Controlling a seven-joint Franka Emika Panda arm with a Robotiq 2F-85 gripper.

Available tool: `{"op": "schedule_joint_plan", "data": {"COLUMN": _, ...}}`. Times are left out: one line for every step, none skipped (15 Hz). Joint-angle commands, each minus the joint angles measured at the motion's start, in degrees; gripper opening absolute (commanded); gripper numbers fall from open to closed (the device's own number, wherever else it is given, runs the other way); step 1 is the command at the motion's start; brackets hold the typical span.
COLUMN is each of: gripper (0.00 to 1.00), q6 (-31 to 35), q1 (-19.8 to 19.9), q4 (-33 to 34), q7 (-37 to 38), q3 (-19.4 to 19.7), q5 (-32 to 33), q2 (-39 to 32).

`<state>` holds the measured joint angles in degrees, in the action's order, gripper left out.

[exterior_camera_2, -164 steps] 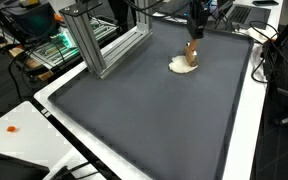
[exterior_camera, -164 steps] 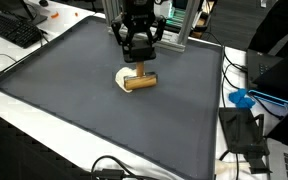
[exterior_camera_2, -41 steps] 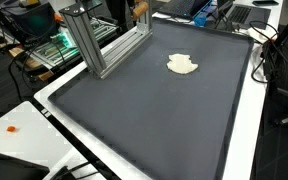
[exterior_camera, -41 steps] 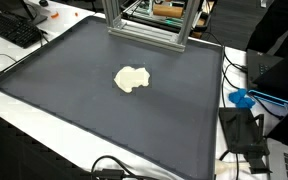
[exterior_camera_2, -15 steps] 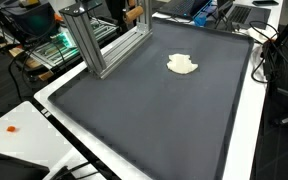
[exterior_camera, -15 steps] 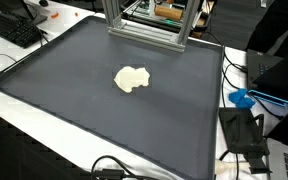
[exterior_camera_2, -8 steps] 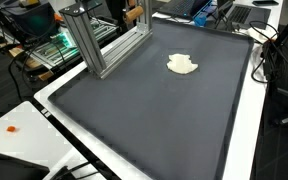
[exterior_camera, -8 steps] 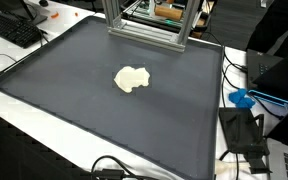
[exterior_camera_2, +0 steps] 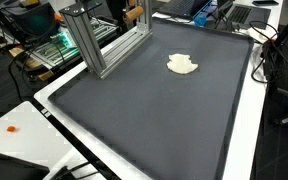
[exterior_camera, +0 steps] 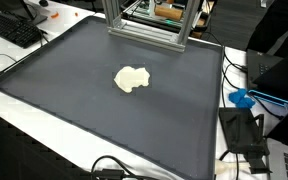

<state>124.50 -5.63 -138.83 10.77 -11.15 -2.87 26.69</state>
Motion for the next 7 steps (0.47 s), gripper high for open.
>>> {"op": "schedule_joint_plan", "data": {"gripper": 1.00, "q6": 1.22, "q1": 0.82, "q4": 4.09, "q7": 1.28, "q3": 0.47, "q5": 0.94, "q2": -7.62}}
{"op": "schedule_joint_plan", "data": {"gripper": 1.00, "q6": 0.47, "q1": 0.13, "q4": 2.02, "q7": 1.01, "q3": 0.56, "q5": 0.40, "q2": -3.90}}
{"op": "schedule_joint_plan", "data": {"gripper": 1.00, "q6": 0.59, "q1": 0.18, "q4": 2.65, "q7": 0.99, "q3": 0.70, "q5": 0.39, "q2": -5.28}}
{"op": "schedule_joint_plan", "data": {"gripper": 1.00, "q6": 0.60, "q1": 0.18, "q4": 2.87, "q7": 0.99, "q3": 0.74, "q5": 0.38, "q2": -5.73}}
{"op": "schedule_joint_plan", "data": {"gripper": 1.00, "q6": 0.60, "q1": 0.14, "q4": 2.89, "q7": 0.98, "q3": 0.73, "q5": 0.38, "q2": -5.63}}
{"op": "schedule_joint_plan", "data": {"gripper": 1.00, "q6": 0.59, "q1": 0.08, "q4": 2.90, "q7": 0.98, "q3": 0.71, "q5": 0.38, "q2": -5.34}}
{"op": "schedule_joint_plan", "data": {"gripper": 1.00, "q6": 0.59, "q1": 0.04, "q4": 2.90, "q7": 0.98, "q3": 0.69, "q5": 0.37, "q2": -5.09}}
